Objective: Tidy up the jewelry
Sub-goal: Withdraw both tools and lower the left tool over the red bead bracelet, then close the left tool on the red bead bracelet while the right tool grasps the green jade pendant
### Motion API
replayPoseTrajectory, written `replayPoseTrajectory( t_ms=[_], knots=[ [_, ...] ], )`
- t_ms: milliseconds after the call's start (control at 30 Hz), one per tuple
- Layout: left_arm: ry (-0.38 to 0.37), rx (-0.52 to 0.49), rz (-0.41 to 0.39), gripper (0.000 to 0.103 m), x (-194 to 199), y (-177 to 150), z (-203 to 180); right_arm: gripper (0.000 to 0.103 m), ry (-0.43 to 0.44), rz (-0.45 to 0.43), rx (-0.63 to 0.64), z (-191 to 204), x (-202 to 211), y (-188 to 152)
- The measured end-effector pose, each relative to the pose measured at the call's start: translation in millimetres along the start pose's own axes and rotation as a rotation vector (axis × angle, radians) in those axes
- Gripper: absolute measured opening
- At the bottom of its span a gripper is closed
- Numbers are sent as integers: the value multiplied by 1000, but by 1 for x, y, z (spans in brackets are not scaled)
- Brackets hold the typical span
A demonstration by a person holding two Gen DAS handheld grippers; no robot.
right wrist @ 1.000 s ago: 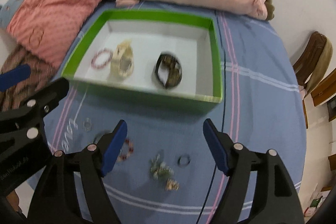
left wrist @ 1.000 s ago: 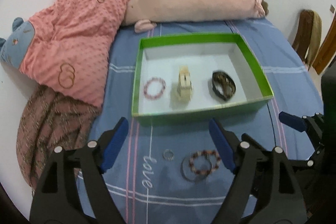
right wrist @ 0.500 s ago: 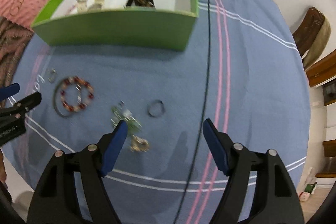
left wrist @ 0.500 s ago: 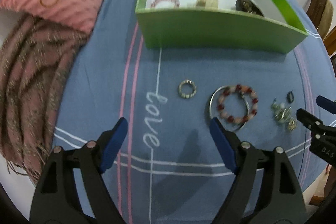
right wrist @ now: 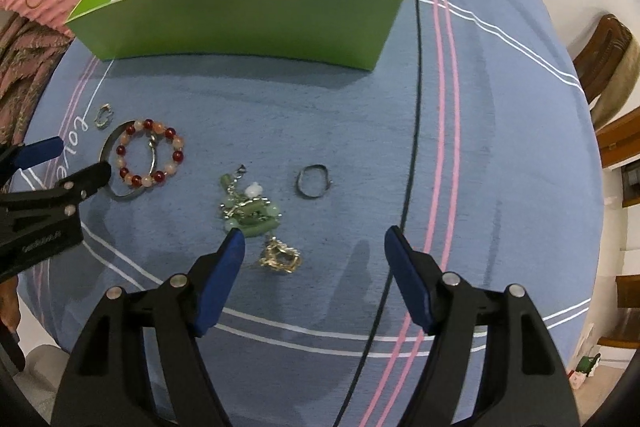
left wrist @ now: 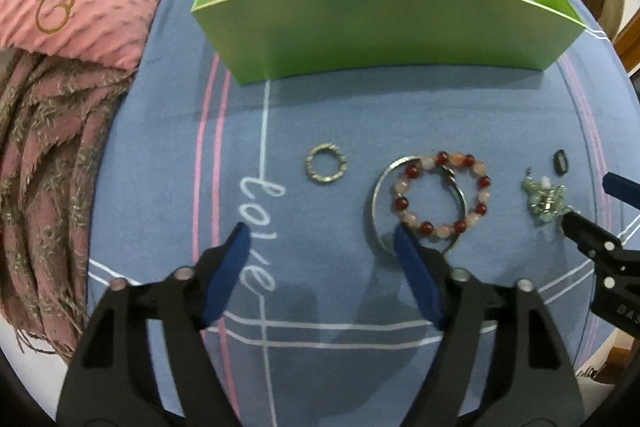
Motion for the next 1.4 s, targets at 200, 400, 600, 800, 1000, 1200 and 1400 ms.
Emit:
replayPoseTrajectory(
  t_ms=[200, 400, 600, 800, 1000, 1200, 1400],
  knots=[
    [-12, 61, 9, 49, -2, -1, 23, 69, 9, 0, 2, -5, -3, 8],
    [-43, 65, 12, 43, -1, -3, 28, 64, 28, 9, 16, 0, -7, 11],
    [-76, 81, -13, 31, 1, 1, 28, 63, 35, 1, 19, 3, -5, 13],
    [-124, -1, -21, 32, 9, 7, 7, 63, 37, 1, 19, 10, -3, 12],
    [-158, -13, -13, 32, 6, 11, 1, 63, 40, -1, 9, 4, -3, 9],
    [-221, -4, -10, 32, 11, 0, 19, 63, 43, -2, 8, 1, -3, 7],
    [-278, -86, -25, 32, 32, -12, -1, 63, 43, 0, 11, 1, -5, 8]
  ],
)
Point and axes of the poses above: each gripper's, at about its wrist camera, not at the fingertips, and x roughly against the way its jaws point, z to its left, y to its top, the point moved 3 cm from there along -x, roughly the way its jaws point, and after that the axes turned 3 degrees about x, right-handed, at the moved point
